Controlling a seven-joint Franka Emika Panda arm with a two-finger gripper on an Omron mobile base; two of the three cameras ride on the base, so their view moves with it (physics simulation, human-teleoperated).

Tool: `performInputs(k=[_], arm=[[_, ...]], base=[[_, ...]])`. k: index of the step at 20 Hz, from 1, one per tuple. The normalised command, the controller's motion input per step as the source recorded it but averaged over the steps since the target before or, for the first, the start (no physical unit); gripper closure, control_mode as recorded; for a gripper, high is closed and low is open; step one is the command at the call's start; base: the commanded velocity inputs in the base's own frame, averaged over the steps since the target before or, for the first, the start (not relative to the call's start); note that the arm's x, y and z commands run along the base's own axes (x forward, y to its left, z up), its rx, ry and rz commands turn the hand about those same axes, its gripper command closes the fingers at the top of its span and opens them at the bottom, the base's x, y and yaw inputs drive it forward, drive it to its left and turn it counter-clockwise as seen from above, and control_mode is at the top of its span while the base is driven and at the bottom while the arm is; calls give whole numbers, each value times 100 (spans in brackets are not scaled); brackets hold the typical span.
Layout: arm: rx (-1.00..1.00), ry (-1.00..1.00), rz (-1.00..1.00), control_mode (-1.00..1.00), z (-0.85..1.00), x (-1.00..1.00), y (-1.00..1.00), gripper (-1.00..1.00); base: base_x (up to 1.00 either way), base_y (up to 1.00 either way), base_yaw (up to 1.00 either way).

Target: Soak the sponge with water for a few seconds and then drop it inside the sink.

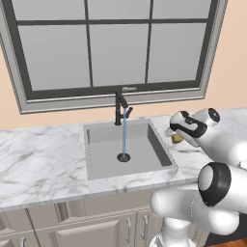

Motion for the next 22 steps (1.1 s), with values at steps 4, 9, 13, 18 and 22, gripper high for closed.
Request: performInputs(k=[4,9,13,18,22], arm=[[0,3,14,-100,14,5,16,100],[-4,17,12,-100,30,12,10,100],[-2,11,19,-100,11,0,10,100],[0,1,24,-100,0,0,3,100],[0,-3,26,-100,-1,0,4,100]], base=[[0,0,0],[0,0,0],[0,0,0],[0,0,0],[0,0,0]])
